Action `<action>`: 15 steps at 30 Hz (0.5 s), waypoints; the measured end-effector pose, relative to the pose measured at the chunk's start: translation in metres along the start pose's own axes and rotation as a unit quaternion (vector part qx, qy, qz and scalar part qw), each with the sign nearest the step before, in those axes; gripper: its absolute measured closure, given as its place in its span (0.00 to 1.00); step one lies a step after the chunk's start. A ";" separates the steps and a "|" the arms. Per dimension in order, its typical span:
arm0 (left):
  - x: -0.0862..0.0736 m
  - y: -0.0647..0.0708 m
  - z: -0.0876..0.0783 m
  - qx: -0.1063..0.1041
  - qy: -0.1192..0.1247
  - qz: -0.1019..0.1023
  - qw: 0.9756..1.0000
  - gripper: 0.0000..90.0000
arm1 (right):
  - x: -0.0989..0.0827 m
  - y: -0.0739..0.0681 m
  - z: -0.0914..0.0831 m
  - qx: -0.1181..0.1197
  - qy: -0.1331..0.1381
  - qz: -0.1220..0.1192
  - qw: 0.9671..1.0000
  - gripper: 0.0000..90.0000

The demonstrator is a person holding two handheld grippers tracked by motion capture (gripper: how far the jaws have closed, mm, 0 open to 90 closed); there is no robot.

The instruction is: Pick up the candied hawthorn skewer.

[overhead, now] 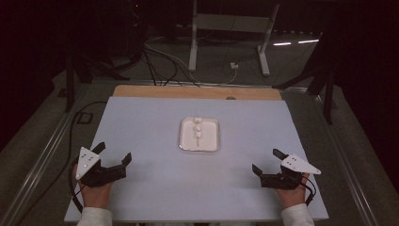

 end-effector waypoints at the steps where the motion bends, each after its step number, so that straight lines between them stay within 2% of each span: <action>1: 0.000 -0.001 0.000 0.000 0.000 -0.003 1.000 0.01 | 0.000 0.000 0.000 -0.001 -0.001 -0.001 1.000 0.00; 9: -0.003 -0.002 0.000 0.001 -0.008 -0.014 1.000 0.01 | -0.001 -0.001 0.001 0.000 -0.004 0.000 1.000 0.00; 15: 0.004 0.000 0.004 -0.002 -0.003 -0.041 0.999 0.01 | -0.001 0.000 0.000 -0.005 -0.002 0.009 1.000 0.00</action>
Point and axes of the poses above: each handheld gripper's, and its own axes: z roughly forward along the jaws, x roughly out of its top, y roughly to its right, the point moved 4 cm from there along z, roughly forward along the jaws, and after that the axes turned 3 degrees about y, right-handed, at the moved point
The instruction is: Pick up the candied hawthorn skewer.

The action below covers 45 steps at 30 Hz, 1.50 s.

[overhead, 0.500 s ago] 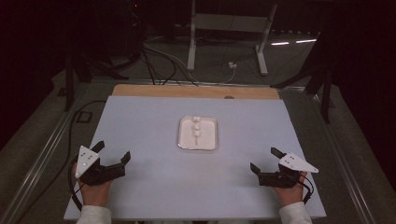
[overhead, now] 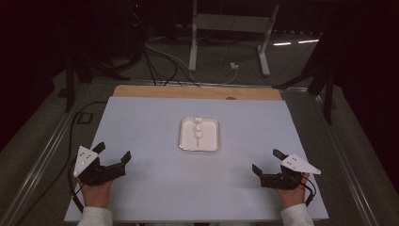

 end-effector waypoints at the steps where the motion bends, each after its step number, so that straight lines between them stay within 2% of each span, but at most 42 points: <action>1: 0.002 0.001 0.002 0.003 -0.003 -0.004 1.000 0.01 | 0.000 0.000 0.000 -0.001 -0.001 0.002 1.000 0.00; 3: 0.005 0.003 0.006 0.001 -0.010 -0.015 1.000 0.01 | 0.000 0.001 -0.001 -0.004 -0.004 0.002 1.000 0.00; 6: 0.011 0.007 0.014 0.002 -0.013 -0.019 1.000 0.01 | -0.001 0.002 -0.001 -0.008 -0.006 0.007 1.000 0.00; 11: 0.020 0.015 0.030 -0.011 -0.013 -0.032 0.999 0.01 | -0.002 0.003 0.000 -0.008 -0.009 0.009 1.000 0.00; 23: 0.029 0.039 0.074 -0.045 -0.045 -0.022 0.998 0.01 | -0.003 0.003 0.001 -0.009 -0.012 0.012 1.000 0.00; 34: 0.024 0.063 0.113 -0.070 -0.082 -0.013 0.994 0.01 | -0.003 0.003 0.002 -0.007 -0.015 0.010 1.000 0.00; 45: 0.013 0.080 0.147 -0.072 -0.112 -0.012 0.991 0.01 | -0.004 0.003 0.002 -0.008 -0.016 0.014 1.000 0.00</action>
Point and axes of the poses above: each handheld gripper's, and its own axes: z roughly forward along the jaws, x roughly out of its top, y roughly to its right, the point moved 4 cm from there along z, roughly forward along the jaws, and after that the axes turned 3 degrees about y, right-handed, at the moved point
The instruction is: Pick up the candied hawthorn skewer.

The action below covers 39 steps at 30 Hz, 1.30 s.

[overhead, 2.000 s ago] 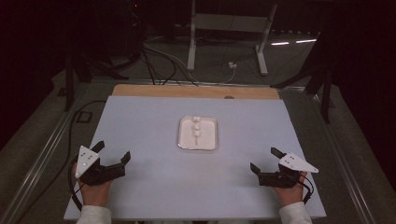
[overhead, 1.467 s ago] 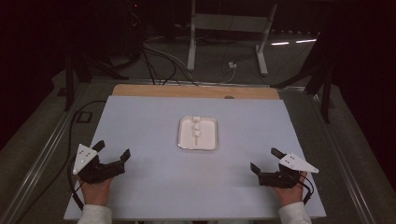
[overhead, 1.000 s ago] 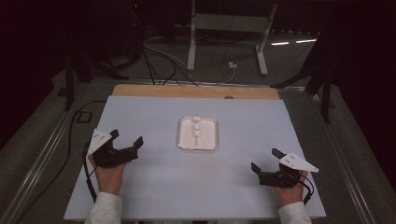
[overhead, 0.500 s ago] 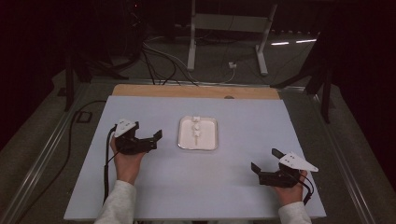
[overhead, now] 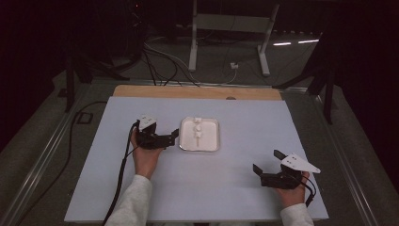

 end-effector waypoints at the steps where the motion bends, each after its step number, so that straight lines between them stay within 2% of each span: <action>1: -0.001 0.001 0.003 0.000 -0.002 0.000 1.000 0.01 | 0.000 0.000 0.000 0.000 0.000 0.000 1.000 0.00; 9: -0.009 0.012 0.024 -0.001 -0.019 0.006 1.000 0.01 | 0.000 0.000 0.000 0.000 0.000 -0.001 1.000 0.00; 15: -0.014 0.023 0.039 0.006 -0.035 0.020 0.999 0.01 | 0.000 0.000 0.000 0.000 0.000 0.000 1.000 0.00; 22: -0.020 0.035 0.054 0.005 -0.055 0.015 0.998 0.01 | 0.000 0.000 0.000 0.000 -0.001 -0.001 1.000 0.00; 29: -0.030 0.044 0.069 0.010 -0.084 0.023 0.996 0.02 | 0.000 0.000 0.000 0.001 -0.001 0.001 1.000 0.00; 35: -0.037 0.051 0.079 0.017 -0.106 0.038 0.994 0.04 | 0.000 0.000 0.001 0.001 -0.001 0.000 1.000 0.00; 39: -0.037 0.056 0.081 0.024 -0.117 0.057 0.991 0.07 | -0.001 0.000 0.001 0.000 -0.001 0.001 1.000 0.00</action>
Point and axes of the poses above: each handheld gripper's, and its own axes: z roughly forward along the jaws, x roughly out of its top, y roughly to its right, the point moved 4 cm from there along z, roughly forward along the jaws, and after that the axes turned 3 degrees about y, right-handed, at the moved point
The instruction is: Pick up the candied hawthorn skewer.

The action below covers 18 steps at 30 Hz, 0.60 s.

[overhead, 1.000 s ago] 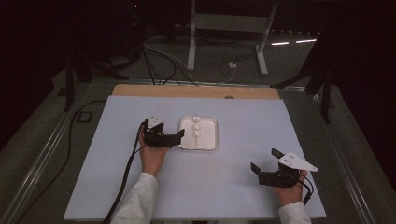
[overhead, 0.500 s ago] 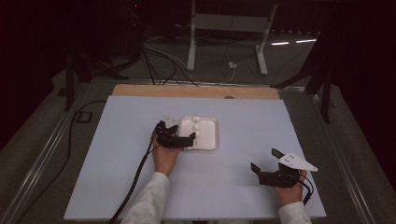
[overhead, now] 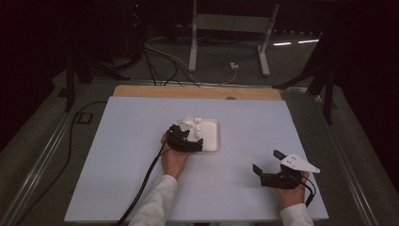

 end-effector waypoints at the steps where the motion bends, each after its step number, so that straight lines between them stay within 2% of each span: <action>1: 0.000 0.002 0.001 0.002 -0.004 0.004 1.000 0.08 | 0.000 0.000 0.000 0.000 0.000 0.000 1.000 0.00; 3: 0.000 0.006 0.002 0.001 -0.007 0.008 1.000 0.10 | 0.000 0.000 0.000 0.000 -0.001 0.000 1.000 0.00; 7: -0.002 0.012 0.007 0.004 -0.026 0.015 1.000 0.21 | 0.000 0.000 0.000 0.000 -0.002 0.001 1.000 0.00; 9: -0.004 0.014 0.009 0.011 -0.033 0.022 0.999 0.36 | 0.000 0.000 0.000 -0.001 -0.001 0.001 1.000 0.00; 10: -0.004 0.014 0.008 0.017 -0.035 0.031 0.999 0.40 | 0.000 0.000 0.000 -0.001 -0.001 0.001 1.000 0.00; 14: -0.002 0.010 0.002 0.018 -0.052 0.026 0.998 0.69 | 0.000 0.001 0.000 -0.001 -0.001 0.003 1.000 0.00; 18: -0.002 0.005 -0.001 0.017 -0.067 0.021 0.997 0.89 | 0.000 0.000 0.000 -0.001 -0.003 0.001 1.000 0.00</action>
Point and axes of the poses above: each handheld gripper's, and its own axes: z roughly forward along the jaws, x roughly out of its top, y roughly to its right, the point moved 4 cm from there along z, roughly forward along the jaws, and after that the axes turned 3 degrees about y, right-handed, at the moved point
